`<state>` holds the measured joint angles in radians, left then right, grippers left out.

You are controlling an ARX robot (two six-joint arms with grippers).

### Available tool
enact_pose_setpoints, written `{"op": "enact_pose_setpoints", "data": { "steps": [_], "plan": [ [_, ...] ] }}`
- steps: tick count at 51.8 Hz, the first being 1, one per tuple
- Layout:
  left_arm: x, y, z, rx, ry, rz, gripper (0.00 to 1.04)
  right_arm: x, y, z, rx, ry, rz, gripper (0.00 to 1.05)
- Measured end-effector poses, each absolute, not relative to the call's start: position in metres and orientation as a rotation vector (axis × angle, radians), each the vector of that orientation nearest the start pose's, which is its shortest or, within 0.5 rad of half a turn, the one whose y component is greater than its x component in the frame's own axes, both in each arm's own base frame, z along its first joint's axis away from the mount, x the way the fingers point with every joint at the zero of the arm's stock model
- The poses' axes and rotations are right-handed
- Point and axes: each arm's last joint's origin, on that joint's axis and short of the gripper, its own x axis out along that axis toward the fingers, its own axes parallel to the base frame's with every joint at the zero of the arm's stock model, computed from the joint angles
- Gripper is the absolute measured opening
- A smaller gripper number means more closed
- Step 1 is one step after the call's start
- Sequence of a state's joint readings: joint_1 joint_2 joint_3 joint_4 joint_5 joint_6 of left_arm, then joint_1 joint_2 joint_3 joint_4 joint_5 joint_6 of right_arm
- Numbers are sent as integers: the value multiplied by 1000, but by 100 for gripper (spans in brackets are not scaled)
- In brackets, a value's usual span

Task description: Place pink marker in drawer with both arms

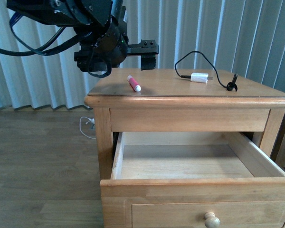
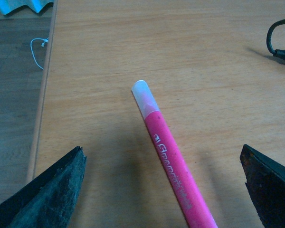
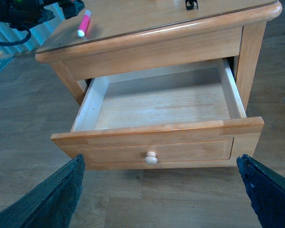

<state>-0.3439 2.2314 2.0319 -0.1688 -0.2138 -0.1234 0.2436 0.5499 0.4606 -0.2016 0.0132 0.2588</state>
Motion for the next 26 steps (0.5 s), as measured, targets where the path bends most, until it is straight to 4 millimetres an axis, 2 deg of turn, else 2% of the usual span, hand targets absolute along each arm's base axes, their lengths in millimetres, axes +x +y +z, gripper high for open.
{"op": "enact_pose_setpoints", "data": {
  "steps": [16,26],
  "plan": [
    [510,-182,263,41,448,-80,99,133,33,252,219,317,190,96],
    [510,-182,264,44,471,-105,99,133,33,252,218,317,190,96]
  ]
}}
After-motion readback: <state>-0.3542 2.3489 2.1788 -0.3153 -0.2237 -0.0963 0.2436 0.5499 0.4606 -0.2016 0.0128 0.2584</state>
